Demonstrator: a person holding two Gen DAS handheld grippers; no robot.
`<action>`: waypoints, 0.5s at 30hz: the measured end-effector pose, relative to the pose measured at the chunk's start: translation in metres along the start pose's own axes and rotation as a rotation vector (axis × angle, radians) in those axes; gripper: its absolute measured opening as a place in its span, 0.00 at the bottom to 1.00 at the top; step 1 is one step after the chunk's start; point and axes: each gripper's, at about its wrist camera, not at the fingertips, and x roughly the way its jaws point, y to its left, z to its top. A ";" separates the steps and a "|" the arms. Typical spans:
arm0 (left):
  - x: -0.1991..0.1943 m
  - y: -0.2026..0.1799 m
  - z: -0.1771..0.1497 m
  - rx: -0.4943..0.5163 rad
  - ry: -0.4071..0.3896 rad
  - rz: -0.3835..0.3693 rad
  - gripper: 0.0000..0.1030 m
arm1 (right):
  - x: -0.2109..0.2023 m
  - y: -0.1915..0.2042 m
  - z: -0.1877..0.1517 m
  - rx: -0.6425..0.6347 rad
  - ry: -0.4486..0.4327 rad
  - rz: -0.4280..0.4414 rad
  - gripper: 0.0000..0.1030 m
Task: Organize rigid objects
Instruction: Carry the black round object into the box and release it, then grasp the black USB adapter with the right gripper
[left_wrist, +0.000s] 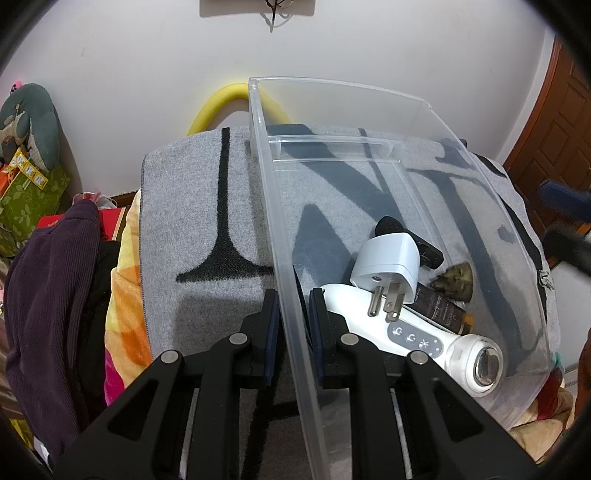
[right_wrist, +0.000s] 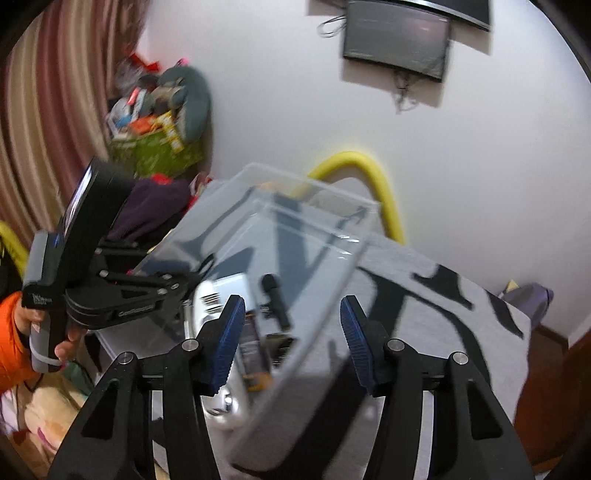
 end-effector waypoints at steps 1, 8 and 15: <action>0.000 0.000 0.000 0.000 0.000 0.000 0.15 | -0.006 -0.009 -0.001 0.021 -0.010 -0.011 0.48; 0.000 -0.001 -0.001 0.005 0.004 0.006 0.15 | -0.017 -0.066 -0.018 0.112 0.005 -0.123 0.55; 0.001 -0.001 -0.001 0.009 0.007 0.010 0.15 | 0.024 -0.115 -0.056 0.193 0.155 -0.200 0.55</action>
